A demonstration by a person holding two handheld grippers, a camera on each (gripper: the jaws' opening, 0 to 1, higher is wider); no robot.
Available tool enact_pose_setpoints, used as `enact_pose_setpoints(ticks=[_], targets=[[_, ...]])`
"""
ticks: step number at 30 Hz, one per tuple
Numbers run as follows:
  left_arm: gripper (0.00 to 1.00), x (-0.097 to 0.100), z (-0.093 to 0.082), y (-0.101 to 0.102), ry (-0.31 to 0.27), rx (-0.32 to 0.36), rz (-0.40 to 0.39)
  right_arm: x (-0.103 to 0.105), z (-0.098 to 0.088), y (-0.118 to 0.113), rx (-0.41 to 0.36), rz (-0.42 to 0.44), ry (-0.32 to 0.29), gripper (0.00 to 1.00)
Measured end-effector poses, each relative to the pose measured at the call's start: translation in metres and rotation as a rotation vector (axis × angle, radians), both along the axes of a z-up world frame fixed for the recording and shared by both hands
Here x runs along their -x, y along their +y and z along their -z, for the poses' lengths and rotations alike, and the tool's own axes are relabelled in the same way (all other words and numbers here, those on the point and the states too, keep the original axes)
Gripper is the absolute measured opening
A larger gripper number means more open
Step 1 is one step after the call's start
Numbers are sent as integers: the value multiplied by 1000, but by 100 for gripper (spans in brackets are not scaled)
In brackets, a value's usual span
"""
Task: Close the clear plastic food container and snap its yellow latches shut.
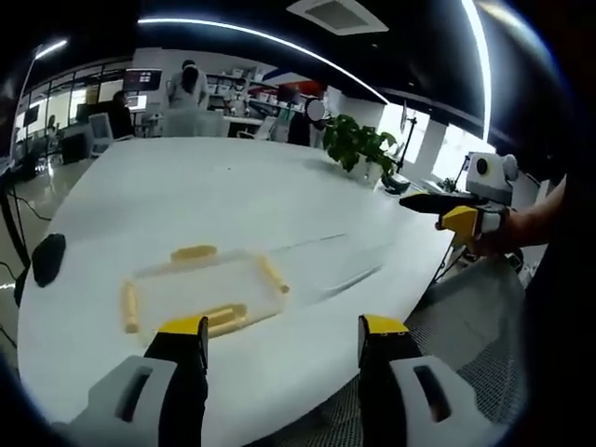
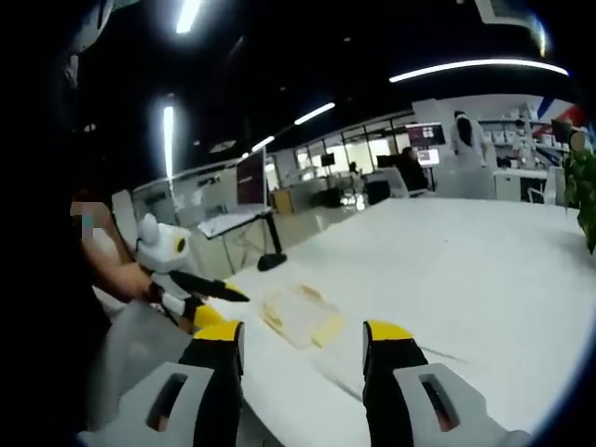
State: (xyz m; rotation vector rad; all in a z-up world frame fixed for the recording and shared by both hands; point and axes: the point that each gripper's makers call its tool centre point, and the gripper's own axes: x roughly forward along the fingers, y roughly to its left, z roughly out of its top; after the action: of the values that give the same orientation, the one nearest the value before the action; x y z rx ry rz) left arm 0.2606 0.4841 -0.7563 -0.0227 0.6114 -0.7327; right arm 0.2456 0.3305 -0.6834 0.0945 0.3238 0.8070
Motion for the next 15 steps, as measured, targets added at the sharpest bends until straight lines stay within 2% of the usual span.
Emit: enact_pose_setpoints(ticks=[8,15], targets=[[64,-7,-3,7,-3,12,13,2,3,19,25,-29,-7,51],[63,-14,-4,16,-5,9,26,-7,0,38,22,-42,-12,51]])
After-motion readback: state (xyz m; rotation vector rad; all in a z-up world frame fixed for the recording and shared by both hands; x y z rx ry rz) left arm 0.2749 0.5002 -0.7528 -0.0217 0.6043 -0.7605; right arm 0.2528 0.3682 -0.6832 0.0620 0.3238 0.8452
